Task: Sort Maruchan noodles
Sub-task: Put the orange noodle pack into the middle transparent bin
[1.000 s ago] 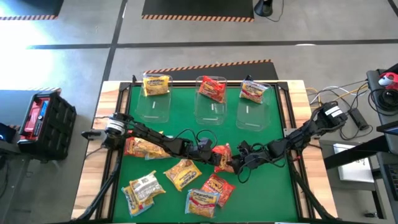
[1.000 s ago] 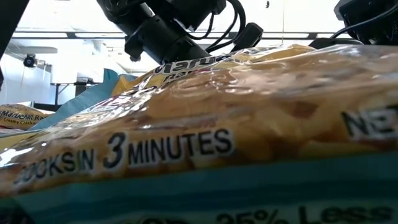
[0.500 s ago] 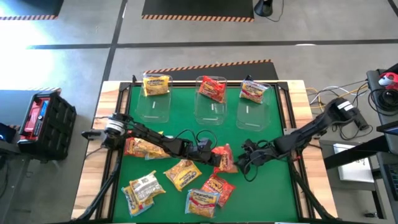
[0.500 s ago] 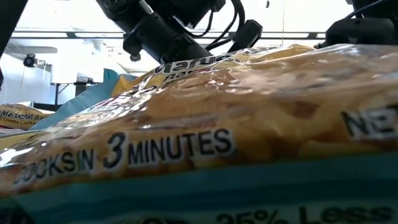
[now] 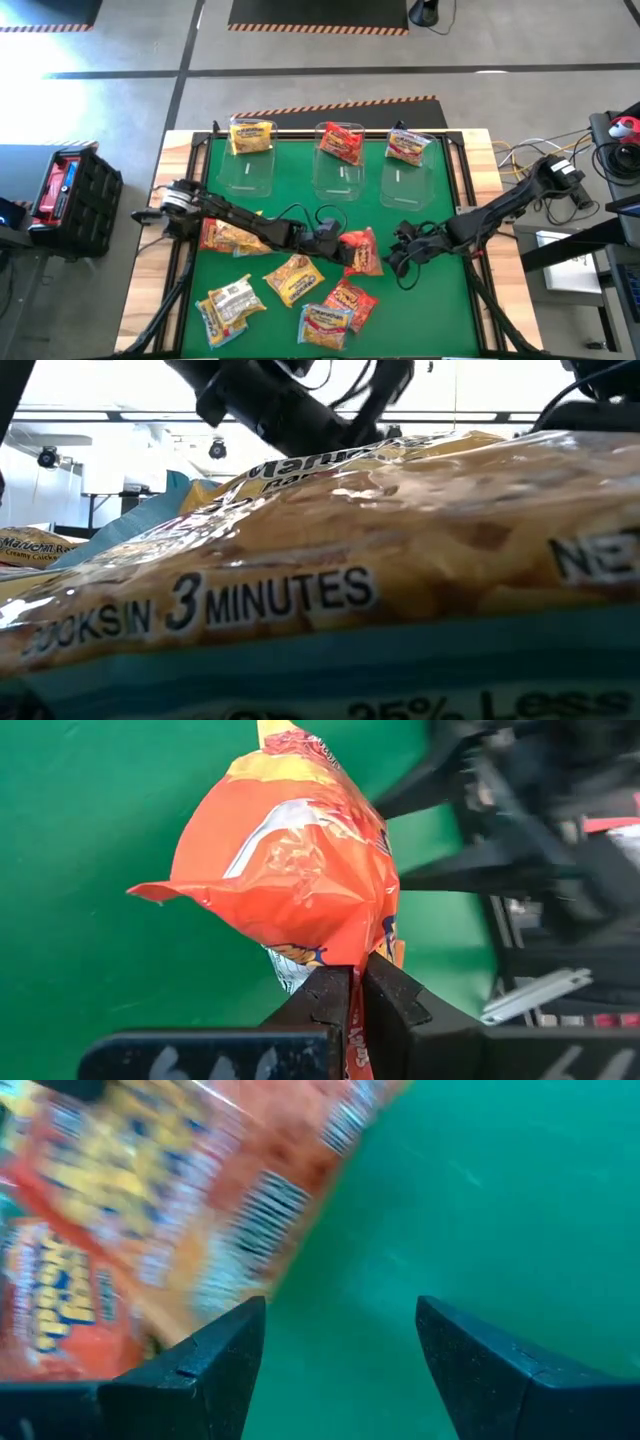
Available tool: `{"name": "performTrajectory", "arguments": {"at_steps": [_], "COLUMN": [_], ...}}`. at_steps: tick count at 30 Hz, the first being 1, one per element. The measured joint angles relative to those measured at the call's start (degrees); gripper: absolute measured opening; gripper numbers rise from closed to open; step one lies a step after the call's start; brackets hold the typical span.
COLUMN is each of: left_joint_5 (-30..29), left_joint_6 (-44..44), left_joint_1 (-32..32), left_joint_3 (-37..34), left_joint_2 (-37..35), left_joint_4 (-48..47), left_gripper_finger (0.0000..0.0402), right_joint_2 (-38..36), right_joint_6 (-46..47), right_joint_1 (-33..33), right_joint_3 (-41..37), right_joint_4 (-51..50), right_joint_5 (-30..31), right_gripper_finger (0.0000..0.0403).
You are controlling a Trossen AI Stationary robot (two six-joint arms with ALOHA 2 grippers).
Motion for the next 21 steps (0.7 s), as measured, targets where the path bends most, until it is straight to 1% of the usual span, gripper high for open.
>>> {"name": "performTrajectory", "arguments": {"at_steps": [3, 7, 12, 16, 21], "left_joint_5": [-0.5, -3.2, -6.1, -7.3, -7.6], "left_joint_6": [2.1, 4.6, 8.7, 13.9, 22.7], "left_joint_1": [0.2, 1.4, 3.6, 6.7, 12.9], "left_joint_3": [0.0, 0.0, 0.0, 0.0, 0.0], "left_joint_2": [-1.8, -4.7, -8.5, -11.9, -16.0], "left_joint_4": [-0.2, -2.6, -4.8, -6.2, -8.4], "left_gripper_finger": [0.0000, 0.0000, 0.0000, 0.0000, 0.0000], "right_joint_2": [0.1, 0.1, 0.1, 0.1, 0.1], "right_joint_6": [0.0, -0.3, -1.5, -2.5, -3.0], "right_joint_1": [0.0, 0.0, 0.0, 0.0, 0.0], "right_joint_3": [-0.5, -1.2, -1.5, -1.6, -2.1], "right_joint_4": [-1.0, -1.7, -1.6, -1.5, -1.6], "right_joint_5": [-1.2, -2.9, -3.0, -3.0, -2.9], "right_gripper_finger": [0.0249, 0.0249, 0.0249, 0.0249, 0.0249]}}
